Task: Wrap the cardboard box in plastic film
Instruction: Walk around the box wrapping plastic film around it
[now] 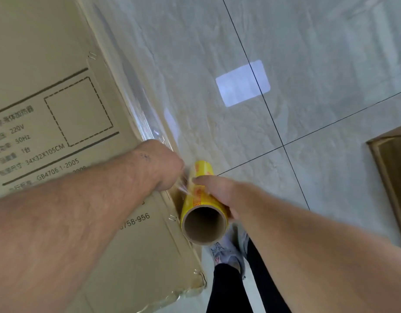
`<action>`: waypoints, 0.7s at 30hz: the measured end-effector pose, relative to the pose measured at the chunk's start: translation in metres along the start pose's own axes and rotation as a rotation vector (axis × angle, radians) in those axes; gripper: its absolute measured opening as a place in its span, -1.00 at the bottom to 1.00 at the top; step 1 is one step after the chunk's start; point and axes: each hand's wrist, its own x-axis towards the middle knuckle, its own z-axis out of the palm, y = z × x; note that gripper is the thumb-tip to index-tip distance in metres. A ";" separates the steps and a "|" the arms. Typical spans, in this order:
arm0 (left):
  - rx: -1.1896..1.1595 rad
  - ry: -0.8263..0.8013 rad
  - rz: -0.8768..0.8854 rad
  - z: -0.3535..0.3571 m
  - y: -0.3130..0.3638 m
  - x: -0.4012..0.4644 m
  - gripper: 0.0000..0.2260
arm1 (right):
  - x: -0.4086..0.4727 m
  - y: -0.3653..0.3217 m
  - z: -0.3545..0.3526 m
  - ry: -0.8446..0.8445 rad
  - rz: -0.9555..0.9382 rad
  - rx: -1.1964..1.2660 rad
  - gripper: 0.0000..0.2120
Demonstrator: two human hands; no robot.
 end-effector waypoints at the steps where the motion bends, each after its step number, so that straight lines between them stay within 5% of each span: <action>1: 0.023 0.021 -0.003 0.002 0.001 0.001 -0.65 | 0.002 0.010 -0.001 -0.019 0.030 0.161 -0.26; 6: 0.033 0.057 -0.062 0.007 0.013 0.005 -0.64 | 0.009 0.043 0.015 -0.202 0.137 0.751 0.05; 21: 0.022 0.114 -0.156 0.011 0.020 0.015 -0.66 | -0.003 0.024 -0.001 -0.233 0.100 0.557 -0.32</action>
